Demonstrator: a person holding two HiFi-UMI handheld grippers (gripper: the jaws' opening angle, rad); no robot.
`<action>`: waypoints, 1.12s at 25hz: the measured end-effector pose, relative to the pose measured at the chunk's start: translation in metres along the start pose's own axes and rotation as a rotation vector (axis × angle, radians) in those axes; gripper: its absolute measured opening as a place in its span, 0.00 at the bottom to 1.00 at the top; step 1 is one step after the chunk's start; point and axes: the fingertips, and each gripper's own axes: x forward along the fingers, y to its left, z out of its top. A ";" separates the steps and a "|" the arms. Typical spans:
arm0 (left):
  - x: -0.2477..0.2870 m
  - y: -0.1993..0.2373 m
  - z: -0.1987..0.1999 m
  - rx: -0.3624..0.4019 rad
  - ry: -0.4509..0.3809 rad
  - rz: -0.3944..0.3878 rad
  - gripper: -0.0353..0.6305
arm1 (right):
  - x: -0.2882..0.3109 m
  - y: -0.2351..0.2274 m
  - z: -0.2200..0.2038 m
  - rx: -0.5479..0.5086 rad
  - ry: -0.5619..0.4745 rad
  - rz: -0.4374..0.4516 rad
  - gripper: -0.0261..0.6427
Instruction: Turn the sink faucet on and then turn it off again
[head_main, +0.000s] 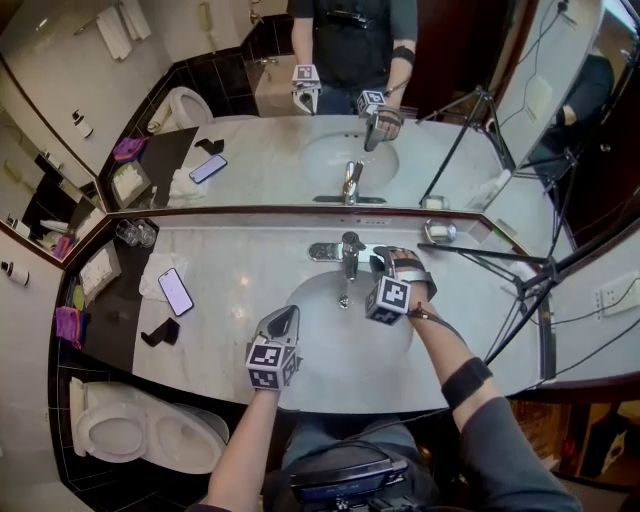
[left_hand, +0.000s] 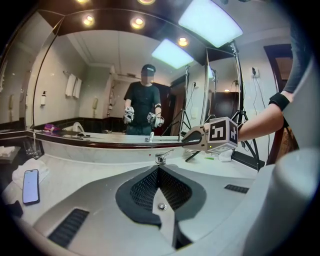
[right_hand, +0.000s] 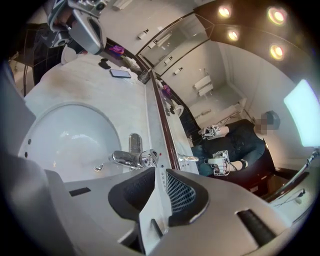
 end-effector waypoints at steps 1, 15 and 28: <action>-0.001 -0.001 0.001 0.005 -0.001 -0.006 0.03 | -0.009 -0.002 -0.001 0.034 -0.001 -0.009 0.15; -0.008 -0.003 0.015 0.042 -0.007 -0.062 0.03 | -0.101 0.025 -0.058 0.714 -0.021 -0.053 0.06; -0.012 -0.008 0.015 0.030 -0.013 -0.066 0.03 | -0.137 0.064 -0.117 1.120 -0.056 -0.059 0.06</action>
